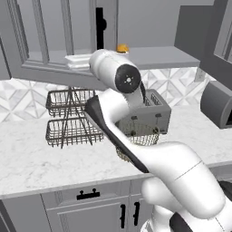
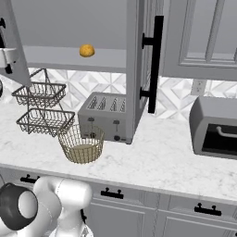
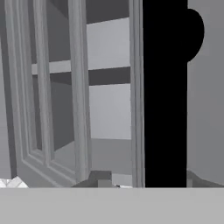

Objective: Open the cabinet, pick up the bread from the cabinet and place it in the basket. Then move the basket to the dining counter.

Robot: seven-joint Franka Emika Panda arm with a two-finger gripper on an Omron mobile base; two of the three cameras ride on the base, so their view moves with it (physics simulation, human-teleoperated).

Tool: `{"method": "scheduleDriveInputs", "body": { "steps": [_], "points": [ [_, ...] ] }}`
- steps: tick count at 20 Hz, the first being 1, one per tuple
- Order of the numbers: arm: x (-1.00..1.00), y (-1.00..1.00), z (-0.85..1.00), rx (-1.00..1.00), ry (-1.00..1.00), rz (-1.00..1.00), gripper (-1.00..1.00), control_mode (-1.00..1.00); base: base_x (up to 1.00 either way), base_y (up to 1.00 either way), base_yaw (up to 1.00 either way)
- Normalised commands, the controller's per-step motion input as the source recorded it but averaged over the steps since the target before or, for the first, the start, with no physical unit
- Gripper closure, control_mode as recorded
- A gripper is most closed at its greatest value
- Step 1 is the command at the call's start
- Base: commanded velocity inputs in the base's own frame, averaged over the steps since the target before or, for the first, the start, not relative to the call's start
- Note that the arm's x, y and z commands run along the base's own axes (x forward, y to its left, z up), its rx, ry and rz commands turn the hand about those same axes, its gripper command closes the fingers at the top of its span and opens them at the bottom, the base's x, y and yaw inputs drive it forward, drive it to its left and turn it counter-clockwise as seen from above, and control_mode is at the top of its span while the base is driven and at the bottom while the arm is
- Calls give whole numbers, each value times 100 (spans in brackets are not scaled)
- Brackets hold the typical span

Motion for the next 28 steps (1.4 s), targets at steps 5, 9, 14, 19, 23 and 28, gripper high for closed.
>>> {"method": "scheduleDriveInputs", "body": {
  "steps": [5, 9, 14, 19, 23, 28],
  "points": [
    [-100, 100, 0, 0, 0, 0, 100, -100, 0, 0, 0],
    [-100, 100, 0, 0, 0, 0, 100, -100, 0, 0, 0],
    [-100, 69, 6, 14, 0, 2, 100, -100, 0, 0, 0],
    [-100, -85, 33, 27, 0, 0, 100, -100, 0, 0, 0],
    [-100, -100, 8, 11, 0, 0, 100, -100, 0, 0, 0],
    [-73, -100, 6, 7, 0, 2, 100, -100, 0, 0, 0]
  ]
}}
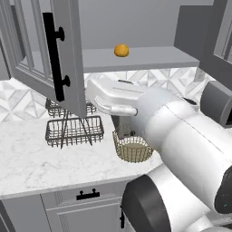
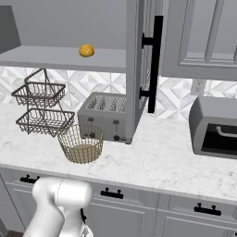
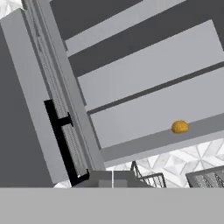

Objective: Open the cabinet, pick up the bread from the cabinet and place it in the basket. Then move the basket to the dining counter.

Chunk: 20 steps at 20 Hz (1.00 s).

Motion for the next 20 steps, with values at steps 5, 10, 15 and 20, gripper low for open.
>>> {"method": "scheduleDriveInputs", "body": {
  "steps": [5, 10, 15, 20],
  "points": [
    [-11, -100, 13, 0, 2, 0, 100, -100, 0, 0, 0],
    [40, -97, -4, -2, 12, -1, 100, -100, 0, 0, 0],
    [50, -45, -18, -20, 11, -1, 100, -100, 0, 0, 0],
    [44, -13, -3, -31, 24, -3, 100, -100, 0, 0, 0]
  ]
}}
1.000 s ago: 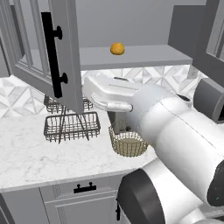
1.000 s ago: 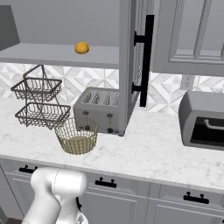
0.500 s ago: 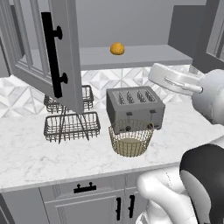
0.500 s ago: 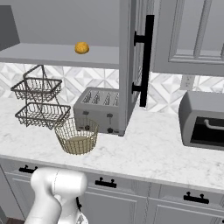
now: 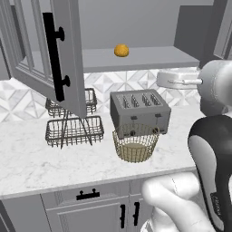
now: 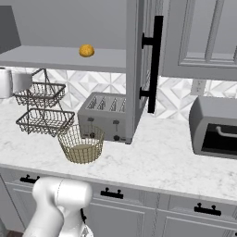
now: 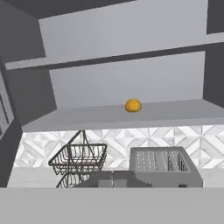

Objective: Open the cabinet, pick up the bread from the cabinet and place it in the basket. Then move the basket to the dining counter.

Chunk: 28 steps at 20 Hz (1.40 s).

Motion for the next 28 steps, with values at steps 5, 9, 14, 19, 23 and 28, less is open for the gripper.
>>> {"method": "scheduleDriveInputs", "body": {
  "steps": [5, 9, 14, 19, 23, 28],
  "points": [
    [76, -2, -1, -23, 39, -8, 100, -100, 0, 0, 0],
    [92, -12, -1, -3, 13, -2, 100, -100, 0, 0, 0],
    [66, -27, -13, 0, -1, 0, 100, -100, 0, 0, 0],
    [45, -6, -71, 0, -14, 0, -100, -100, 0, 0, 0],
    [56, -7, -24, 0, -19, 0, -100, -100, 0, 0, 0],
    [25, -3, 55, 3, 5, 0, -100, -100, 0, 0, 0]
  ]
}}
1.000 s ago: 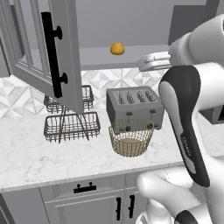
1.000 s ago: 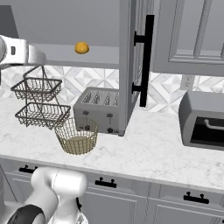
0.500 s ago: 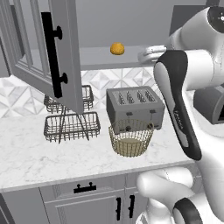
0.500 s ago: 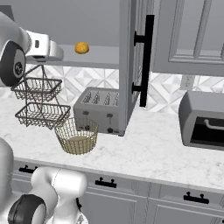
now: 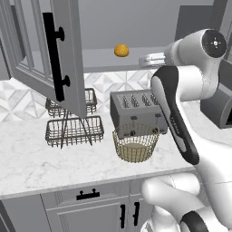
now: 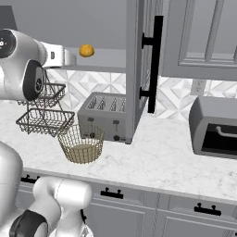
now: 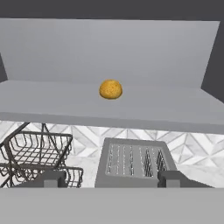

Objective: Open the cabinet, pick up the bread from the cabinet and place it in the basket. Then move the basket to the dining counter.

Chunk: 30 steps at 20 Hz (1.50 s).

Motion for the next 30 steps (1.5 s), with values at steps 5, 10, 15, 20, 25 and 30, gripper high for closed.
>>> {"method": "scheduleDriveInputs", "body": {
  "steps": [5, 10, 15, 20, 25, 30],
  "points": [
    [29, 0, 30, 0, 11, -1, -100, -100, 0, 0, 0],
    [24, -2, -6, 0, 0, 0, -100, -100, 0, 0, 0],
    [41, 0, -10, 0, 0, 0, -100, -100, 0, 0, 0],
    [47, 16, -8, 0, 0, 0, -100, -100, 0, 0, 0],
    [48, 18, -20, 0, 0, 0, -100, -100, 0, 0, 0],
    [42, -1, -12, 0, 0, 0, -100, -100, 0, 0, 0]
  ]
}}
